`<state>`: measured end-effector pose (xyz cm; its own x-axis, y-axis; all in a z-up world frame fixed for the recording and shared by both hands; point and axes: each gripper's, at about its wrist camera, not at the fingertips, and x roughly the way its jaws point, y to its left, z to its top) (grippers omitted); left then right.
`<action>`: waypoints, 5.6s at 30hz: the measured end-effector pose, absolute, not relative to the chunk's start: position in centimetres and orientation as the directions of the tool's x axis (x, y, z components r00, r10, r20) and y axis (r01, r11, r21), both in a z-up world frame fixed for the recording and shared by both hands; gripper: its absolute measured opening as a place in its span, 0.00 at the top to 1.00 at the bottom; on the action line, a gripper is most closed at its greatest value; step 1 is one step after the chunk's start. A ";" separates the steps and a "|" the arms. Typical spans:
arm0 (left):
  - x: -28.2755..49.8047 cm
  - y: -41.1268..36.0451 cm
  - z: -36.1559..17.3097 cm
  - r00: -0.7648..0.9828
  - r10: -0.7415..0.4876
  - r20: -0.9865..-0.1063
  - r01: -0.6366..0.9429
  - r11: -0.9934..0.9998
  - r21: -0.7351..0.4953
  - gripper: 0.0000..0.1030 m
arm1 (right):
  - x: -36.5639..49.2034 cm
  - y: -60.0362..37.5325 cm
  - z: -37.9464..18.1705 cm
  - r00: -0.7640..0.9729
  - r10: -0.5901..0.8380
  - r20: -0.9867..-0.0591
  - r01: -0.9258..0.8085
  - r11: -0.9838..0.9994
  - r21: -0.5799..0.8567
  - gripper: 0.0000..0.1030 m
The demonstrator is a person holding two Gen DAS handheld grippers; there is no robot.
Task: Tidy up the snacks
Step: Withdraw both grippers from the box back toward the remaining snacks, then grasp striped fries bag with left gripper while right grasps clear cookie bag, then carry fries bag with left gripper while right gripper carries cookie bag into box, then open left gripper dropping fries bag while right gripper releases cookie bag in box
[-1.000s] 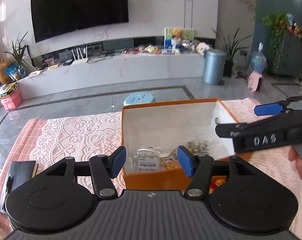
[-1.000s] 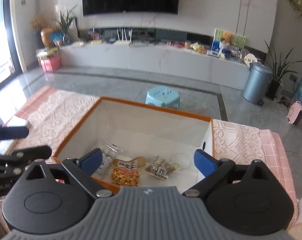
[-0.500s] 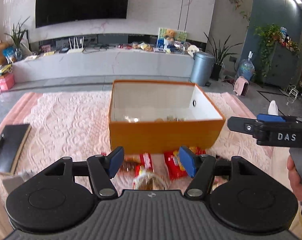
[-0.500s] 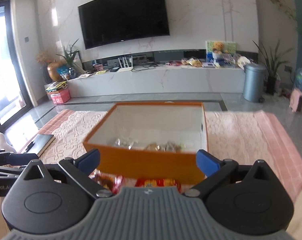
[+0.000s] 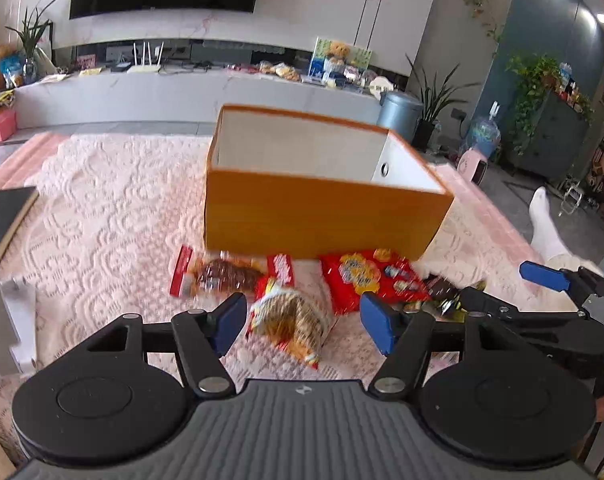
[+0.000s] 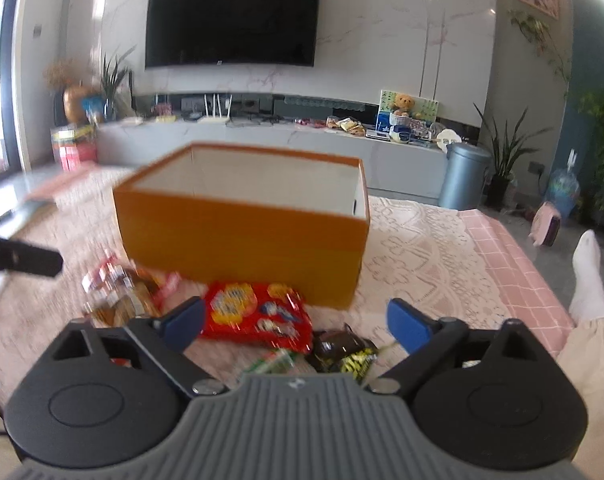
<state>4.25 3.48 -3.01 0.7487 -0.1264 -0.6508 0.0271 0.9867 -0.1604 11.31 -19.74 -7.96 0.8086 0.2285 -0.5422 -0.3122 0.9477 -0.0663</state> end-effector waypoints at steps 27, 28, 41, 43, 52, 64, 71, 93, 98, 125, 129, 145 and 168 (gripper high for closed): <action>9.0 1.7 -9.8 0.673 -0.079 -0.736 0.063 0.997 -0.050 0.18 | 12.5 -19.7 -13.4 0.739 0.232 -0.632 -0.328 0.944 -0.037 0.27; 9.1 1.6 -10.1 0.669 -0.079 -0.739 0.068 0.997 -0.045 0.18 | 12.5 -19.5 -13.8 0.721 0.228 -0.654 -0.332 0.943 -0.037 0.27; 9.5 0.6 -11.5 0.680 -0.086 -0.728 0.086 0.996 -0.037 0.19 | 14.3 -19.3 -16.0 0.624 0.240 -0.744 -0.318 0.947 0.039 0.34; 9.7 0.5 -11.6 0.682 -0.082 -0.727 0.072 0.996 -0.045 0.19 | 14.6 -19.4 -16.3 0.610 0.248 -0.752 -0.317 0.947 0.056 0.41; 9.6 -0.4 -11.5 0.683 -0.099 -0.724 0.084 0.995 -0.057 0.37 | 14.5 -19.0 -16.4 0.614 0.237 -0.753 -0.314 0.949 0.043 0.50; 7.9 0.1 -9.5 0.696 -0.132 -0.706 0.064 0.990 -0.123 0.43 | 13.1 -18.1 -15.1 0.640 0.223 -0.735 -0.338 0.941 -0.009 0.55; 6.6 1.3 -7.5 0.727 -0.153 -0.669 0.053 0.984 -0.167 0.44 | 11.3 -17.0 -12.9 0.681 0.243 -0.690 -0.386 0.921 -0.057 0.55; 8.8 4.8 1.1 0.793 -0.147 -0.591 0.040 0.981 -0.191 0.44 | 14.9 -13.0 -2.6 0.772 0.340 -0.537 -0.466 0.877 -0.116 0.56; 10.3 5.0 2.3 0.804 -0.154 -0.574 0.062 0.982 -0.177 0.44 | 17.8 -12.2 -0.6 0.785 0.338 -0.518 -0.461 0.879 -0.124 0.56; 22.0 2.2 0.9 0.662 -0.237 -0.711 0.189 0.971 -0.148 0.44 | 35.4 -12.2 -4.4 0.608 0.206 -0.767 -0.413 0.907 -0.084 0.55; 23.4 2.6 -0.3 0.629 -0.247 -0.737 0.183 0.969 -0.169 0.44 | 36.4 -11.9 -6.0 0.564 0.187 -0.804 -0.425 0.901 -0.089 0.55; 26.9 1.2 -4.7 0.481 -0.115 -0.869 0.145 0.988 -0.051 0.42 | 39.1 -12.0 -9.6 0.390 0.195 -0.900 -0.434 0.901 0.007 0.51; 22.1 1.2 0.1 0.627 -0.043 -0.778 0.101 0.995 0.026 0.22 | 37.1 -13.7 -4.1 0.494 0.222 -0.841 -0.388 0.922 0.015 0.17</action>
